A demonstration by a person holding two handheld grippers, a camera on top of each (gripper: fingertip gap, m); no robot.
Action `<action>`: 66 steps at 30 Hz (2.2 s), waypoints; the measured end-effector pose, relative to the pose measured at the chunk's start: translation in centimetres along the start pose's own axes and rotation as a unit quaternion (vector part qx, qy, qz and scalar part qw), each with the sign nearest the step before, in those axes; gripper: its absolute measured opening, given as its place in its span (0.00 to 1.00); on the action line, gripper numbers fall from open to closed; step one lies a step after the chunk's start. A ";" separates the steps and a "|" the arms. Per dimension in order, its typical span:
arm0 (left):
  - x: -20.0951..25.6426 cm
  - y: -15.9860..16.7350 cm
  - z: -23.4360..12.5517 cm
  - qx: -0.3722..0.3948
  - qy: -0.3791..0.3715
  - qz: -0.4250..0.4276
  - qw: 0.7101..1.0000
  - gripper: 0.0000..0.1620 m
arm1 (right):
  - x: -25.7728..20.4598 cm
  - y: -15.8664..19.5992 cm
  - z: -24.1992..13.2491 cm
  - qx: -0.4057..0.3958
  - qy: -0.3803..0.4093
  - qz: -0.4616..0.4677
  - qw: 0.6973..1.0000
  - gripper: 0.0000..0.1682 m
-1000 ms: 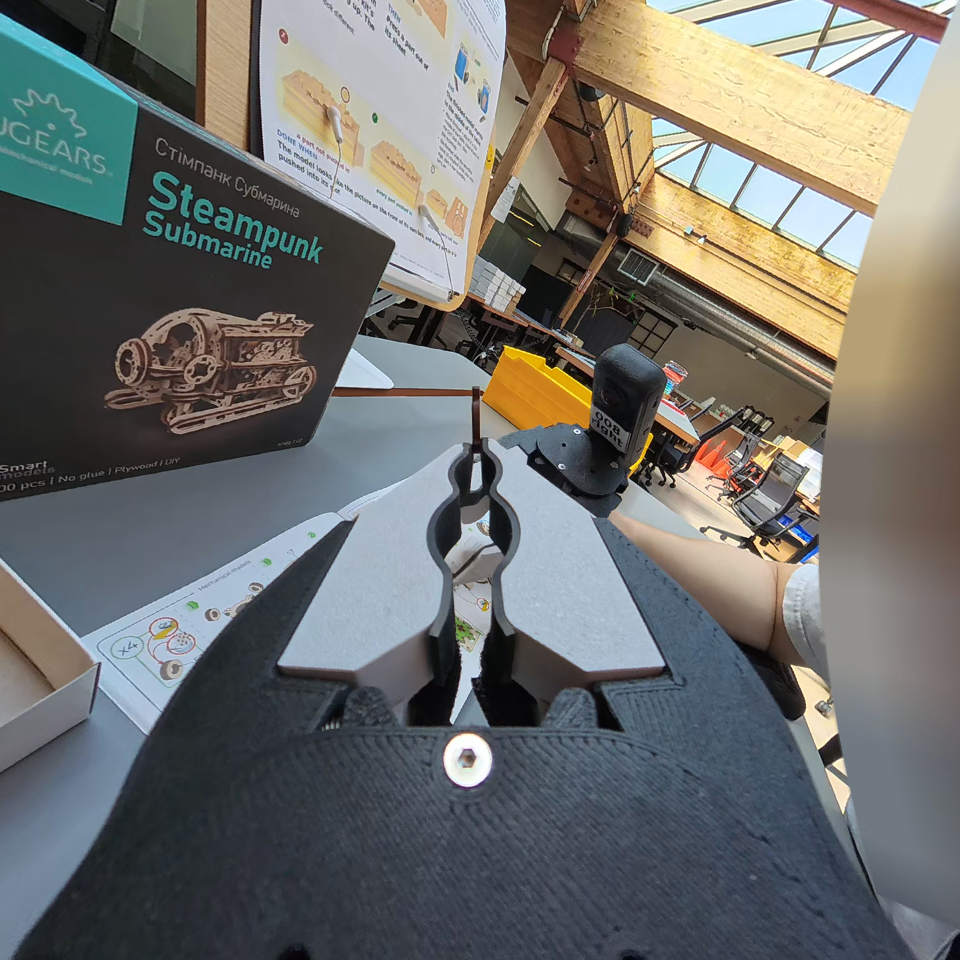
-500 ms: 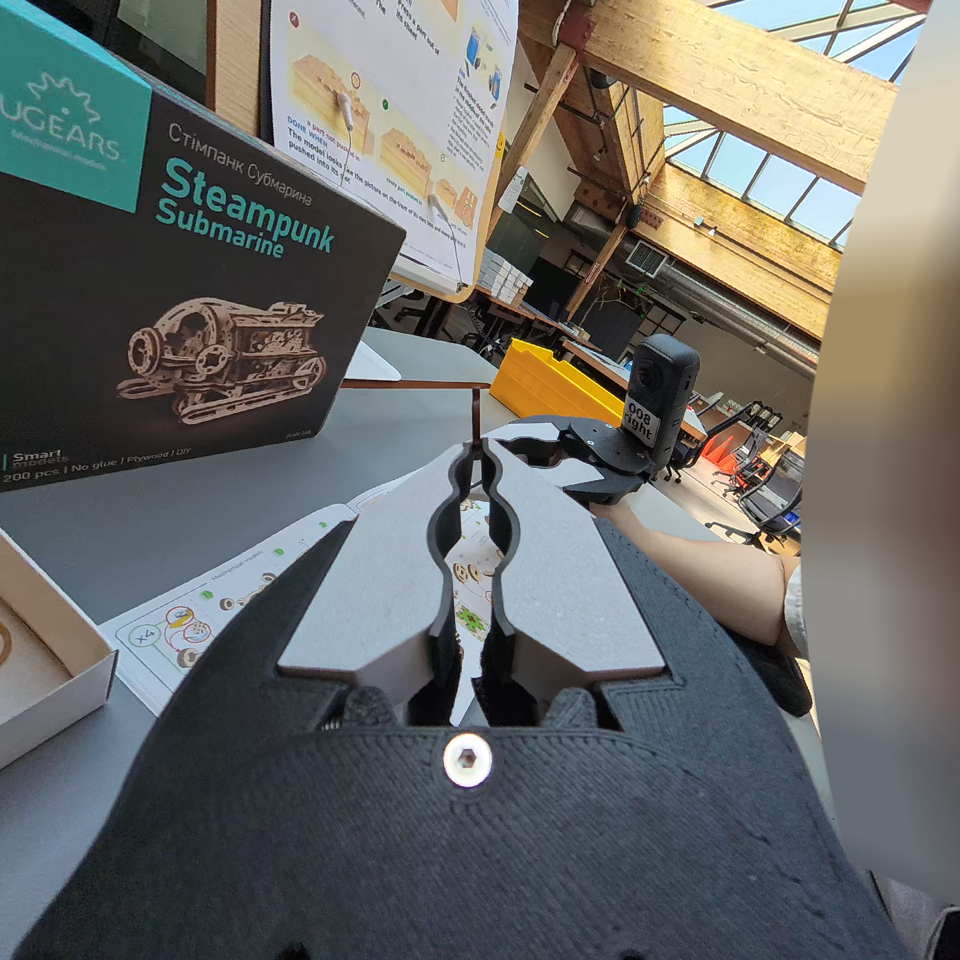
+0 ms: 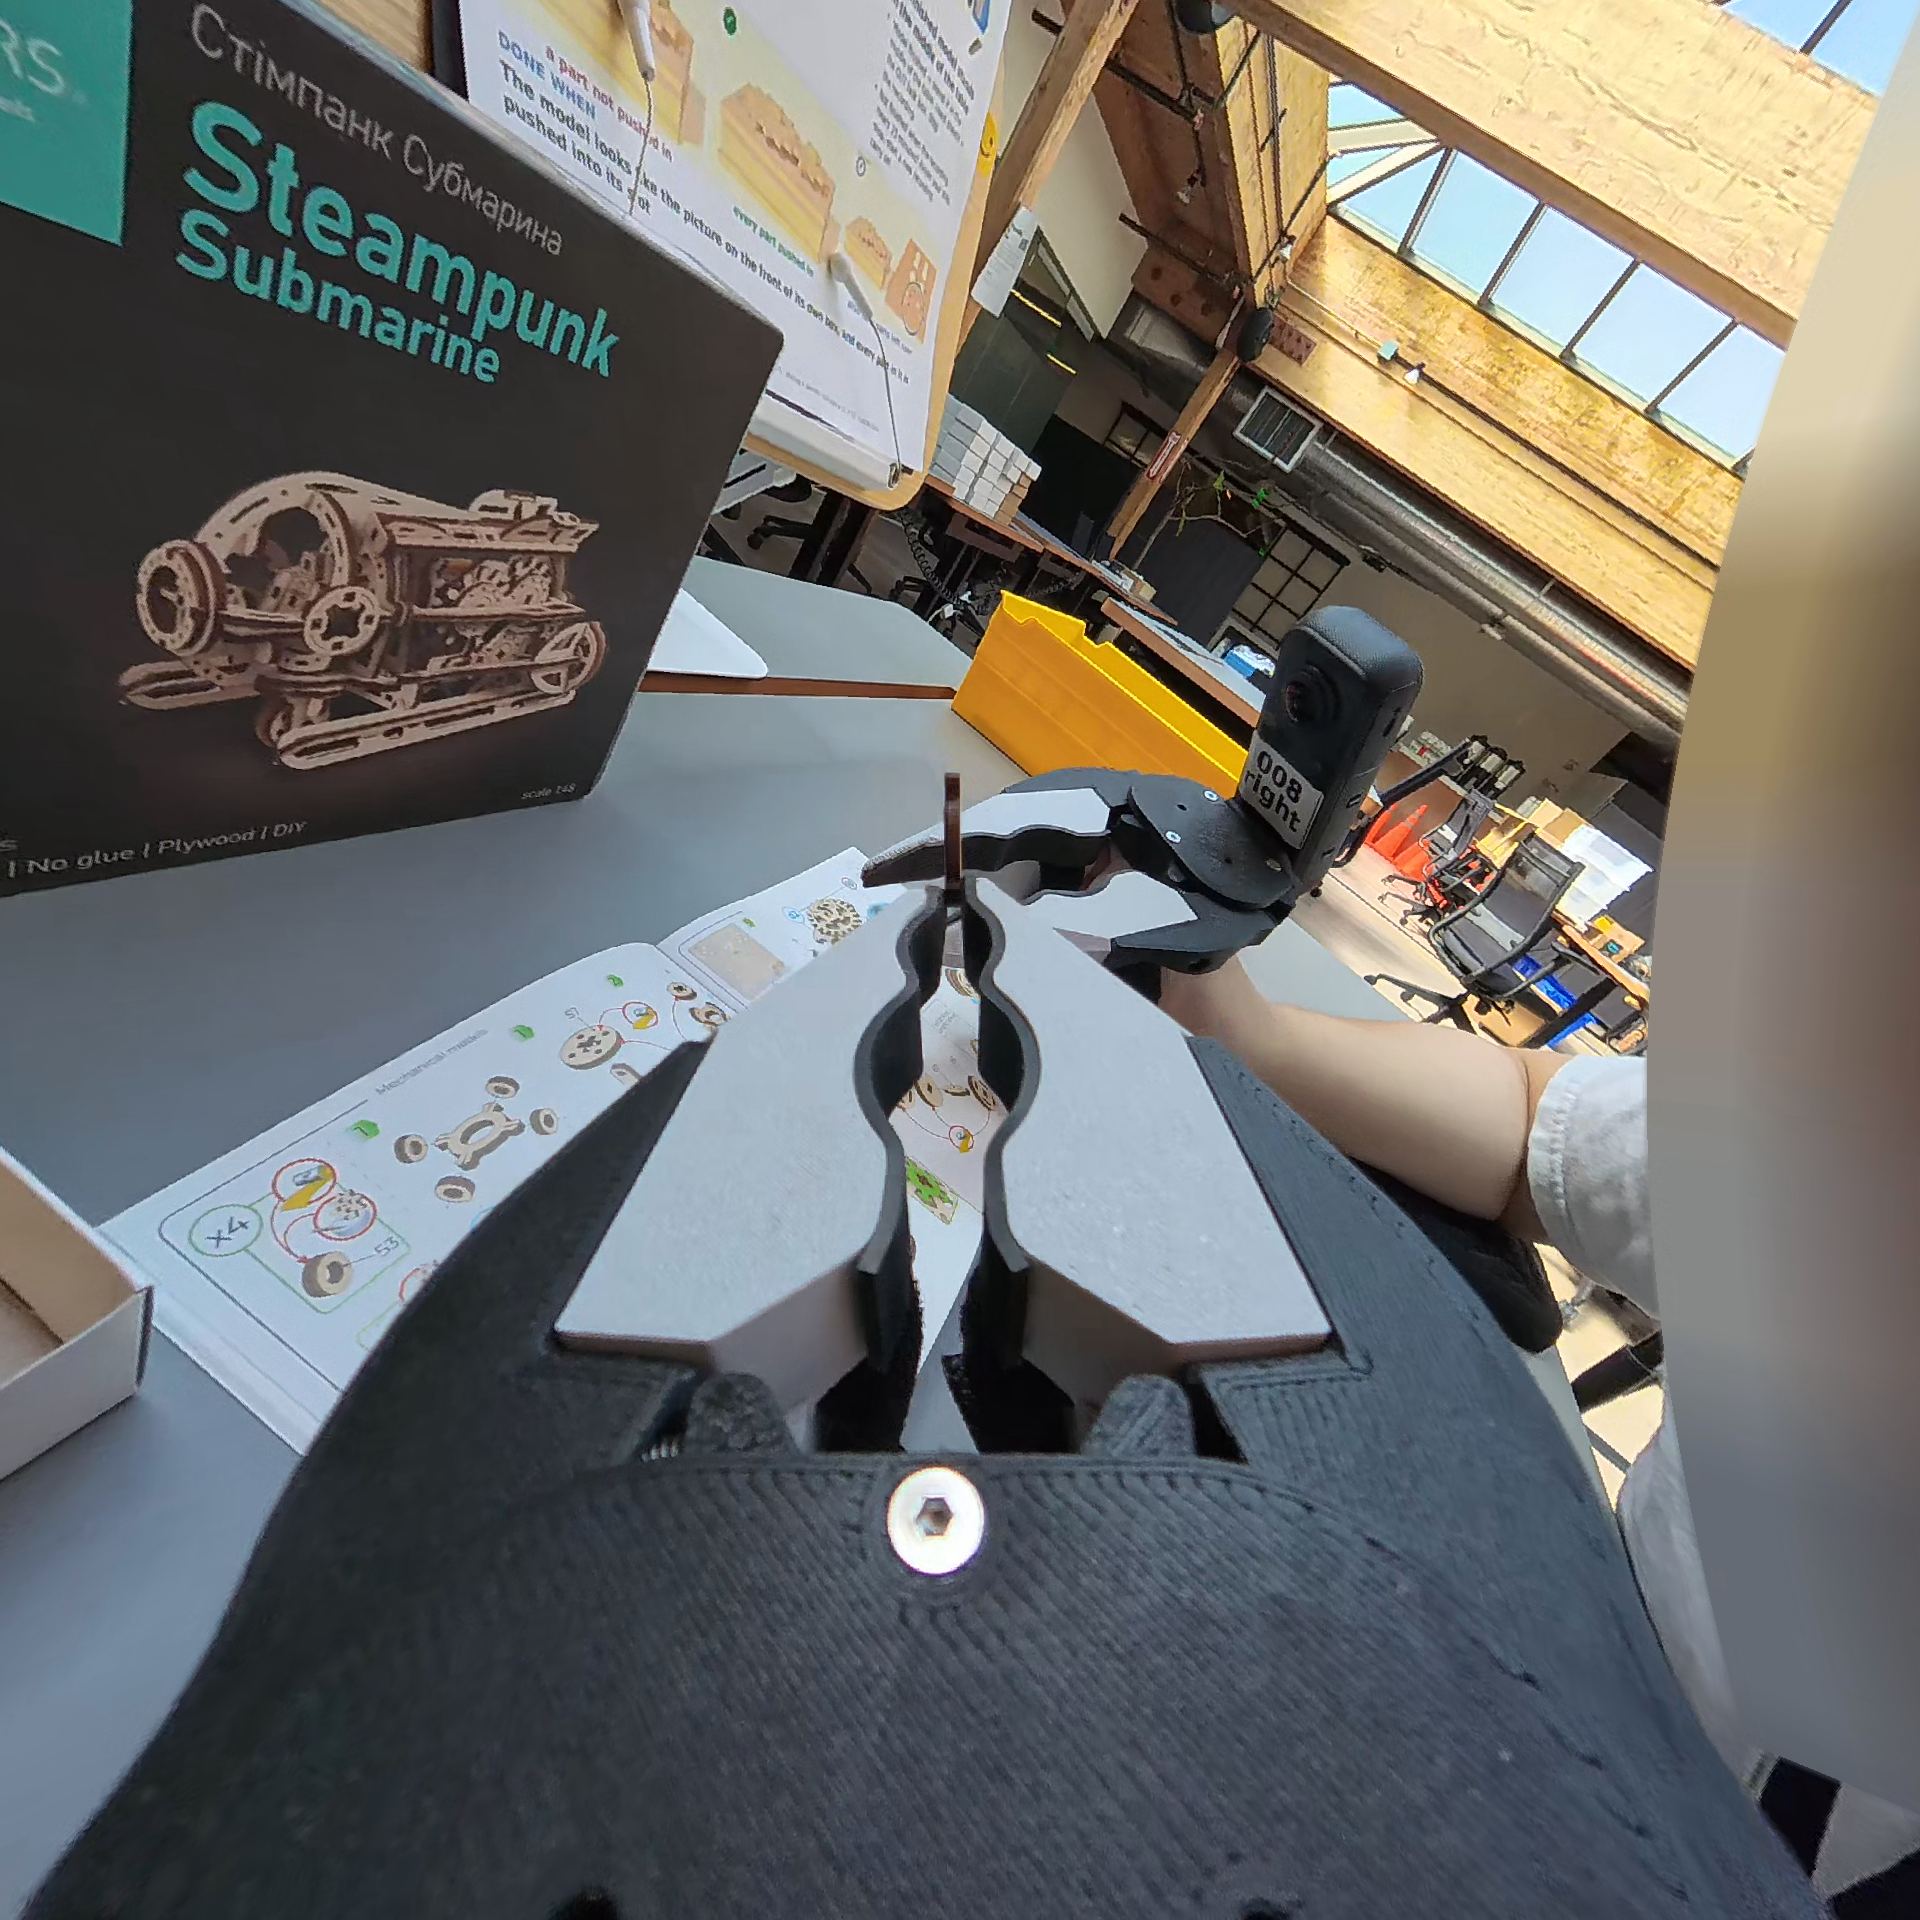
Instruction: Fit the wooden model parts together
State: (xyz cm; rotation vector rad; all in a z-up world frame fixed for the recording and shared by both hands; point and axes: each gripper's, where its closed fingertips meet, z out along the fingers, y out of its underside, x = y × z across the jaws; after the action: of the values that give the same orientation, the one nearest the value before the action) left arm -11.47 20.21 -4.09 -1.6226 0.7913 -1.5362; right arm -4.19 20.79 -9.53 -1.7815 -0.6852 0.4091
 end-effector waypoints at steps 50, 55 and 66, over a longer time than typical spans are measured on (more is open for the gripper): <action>3.2 4.1 1.8 -0.106 0.088 -0.139 0.981 0.00 | -6.6 -4.0 -1.2 0.078 -0.009 -0.205 0.976 0.11; 2.7 3.6 1.7 -0.099 0.074 -0.099 0.987 0.09 | -6.1 -4.0 -1.7 0.077 -0.025 -0.245 0.966 0.11; 3.4 4.8 1.9 -0.136 0.094 -0.083 0.983 0.01 | -8.1 -2.5 -1.4 0.059 -0.087 -0.296 0.949 0.11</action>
State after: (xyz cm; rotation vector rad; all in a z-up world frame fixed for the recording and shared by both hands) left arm -9.00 15.02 -6.41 -1.7944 1.0269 -1.7807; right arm -10.19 15.15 -7.20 -1.3517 -1.2463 0.1897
